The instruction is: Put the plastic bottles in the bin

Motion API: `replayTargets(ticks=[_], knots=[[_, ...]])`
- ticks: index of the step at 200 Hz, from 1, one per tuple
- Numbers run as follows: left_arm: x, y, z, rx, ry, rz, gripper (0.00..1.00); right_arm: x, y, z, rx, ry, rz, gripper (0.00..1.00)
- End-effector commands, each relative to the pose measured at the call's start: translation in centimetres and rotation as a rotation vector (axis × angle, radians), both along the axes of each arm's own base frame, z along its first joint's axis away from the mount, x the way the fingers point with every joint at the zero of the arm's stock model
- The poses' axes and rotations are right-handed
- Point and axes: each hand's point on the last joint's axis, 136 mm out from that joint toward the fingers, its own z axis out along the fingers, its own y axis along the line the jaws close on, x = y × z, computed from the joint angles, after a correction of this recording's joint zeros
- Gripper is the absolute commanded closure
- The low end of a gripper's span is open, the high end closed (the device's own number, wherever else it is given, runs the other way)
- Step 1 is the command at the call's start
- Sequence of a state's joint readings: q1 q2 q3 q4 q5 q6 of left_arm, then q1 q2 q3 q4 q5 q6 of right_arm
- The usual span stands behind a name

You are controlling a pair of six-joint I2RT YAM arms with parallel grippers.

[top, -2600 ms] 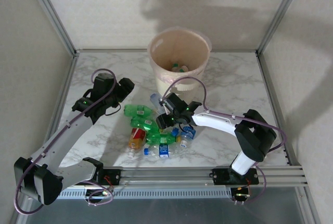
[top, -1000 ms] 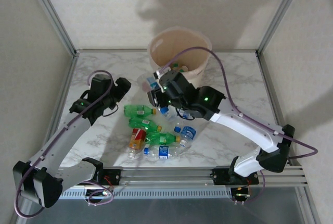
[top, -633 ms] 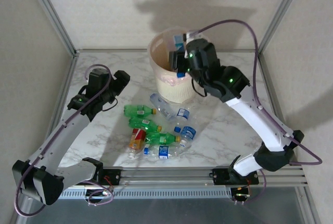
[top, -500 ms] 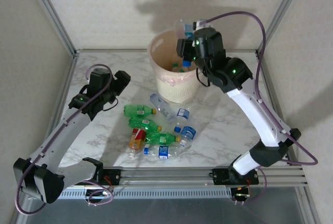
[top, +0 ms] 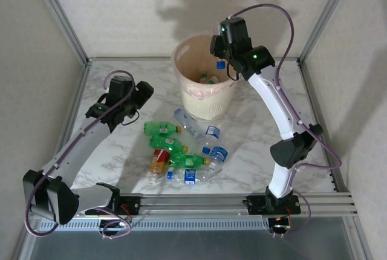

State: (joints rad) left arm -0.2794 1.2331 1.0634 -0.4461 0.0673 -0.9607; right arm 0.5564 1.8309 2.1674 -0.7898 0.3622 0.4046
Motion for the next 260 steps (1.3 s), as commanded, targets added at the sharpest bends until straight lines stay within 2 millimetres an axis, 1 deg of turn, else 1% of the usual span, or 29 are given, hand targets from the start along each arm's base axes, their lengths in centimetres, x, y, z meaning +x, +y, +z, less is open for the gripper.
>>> replayTargets(ticks=[1, 8, 21, 34, 44, 74, 98, 119, 141, 162, 173, 182, 184, 188, 218, 244, 260], knots=[[0.9, 0.2, 1.1, 0.005, -0.030, -0.008, 0.12, 0.4, -0.7, 0.0, 0.007, 0.008, -0.028, 0.44], [1.0, 0.2, 1.0, 0.005, -0.029, -0.009, 0.13, 0.6, -0.8, -0.6, 0.001, 0.023, -0.036, 0.41], [1.1, 0.2, 0.9, 0.006, -0.026, -0.011, 0.13, 0.7, -1.2, -1.3, -0.007, 0.039, -0.056, 0.33], [1.1, 0.3, 0.8, 0.006, -0.023, -0.009, 0.13, 0.7, -1.6, -1.1, -0.004, 0.032, -0.072, 0.22], [1.1, 0.4, 0.8, 0.007, -0.022, -0.007, 0.13, 0.6, -1.8, -0.7, 0.001, 0.021, -0.074, 0.18], [0.9, 0.4, 0.4, 0.002, -0.017, -0.010, 0.13, 0.1, -1.8, 1.2, 0.022, -0.012, -0.059, 0.17], [0.7, 0.0, 0.4, -0.011, -0.017, -0.031, 0.17, -1.4, -1.6, 4.1, 0.074, -0.068, -0.015, 0.18], [0.0, 0.1, 0.3, 0.002, -0.014, -0.038, 0.19, -3.6, -0.7, 6.6, 0.123, -0.127, 0.074, 0.17], [-1.0, -1.0, 0.2, -0.004, -0.019, -0.087, 0.21, -6.5, 1.1, 8.0, 0.149, -0.175, 0.183, 0.17], [-2.7, -2.4, -0.6, 0.037, 0.016, -0.151, 0.22, -8.9, 2.6, 8.0, 0.143, -0.187, 0.248, 0.16], [-3.8, -3.0, -1.2, 0.075, 0.044, -0.180, 0.22, -9.8, 3.1, 7.8, 0.139, -0.186, 0.265, 0.16], [-4.8, -3.3, -1.8, 0.103, 0.070, -0.199, 0.22, -10.0, 2.8, 7.5, 0.138, -0.181, 0.259, 0.16], [-5.0, -3.3, -1.9, 0.107, 0.075, -0.202, 0.23, -10.5, 3.4, 7.4, 0.139, -0.177, 0.275, 0.16], [-5.5, -3.5, -2.1, 0.114, 0.084, -0.208, 0.23, -10.8, 3.6, 7.2, 0.140, -0.174, 0.280, 0.16], [-9.6, -3.7, -4.9, 0.137, 0.174, -0.244, 0.24, -11.6, 3.1, 6.1, 0.150, -0.152, 0.264, 0.16], [-13.3, -3.8, -6.9, 0.144, 0.252, -0.272, 0.24, -12.2, 2.1, 5.2, 0.148, -0.138, 0.243, 0.16], [-15.2, -4.6, -8.0, 0.132, 0.298, -0.305, 0.23, -12.6, 1.3, 4.6, 0.138, -0.139, 0.223, 0.14]])
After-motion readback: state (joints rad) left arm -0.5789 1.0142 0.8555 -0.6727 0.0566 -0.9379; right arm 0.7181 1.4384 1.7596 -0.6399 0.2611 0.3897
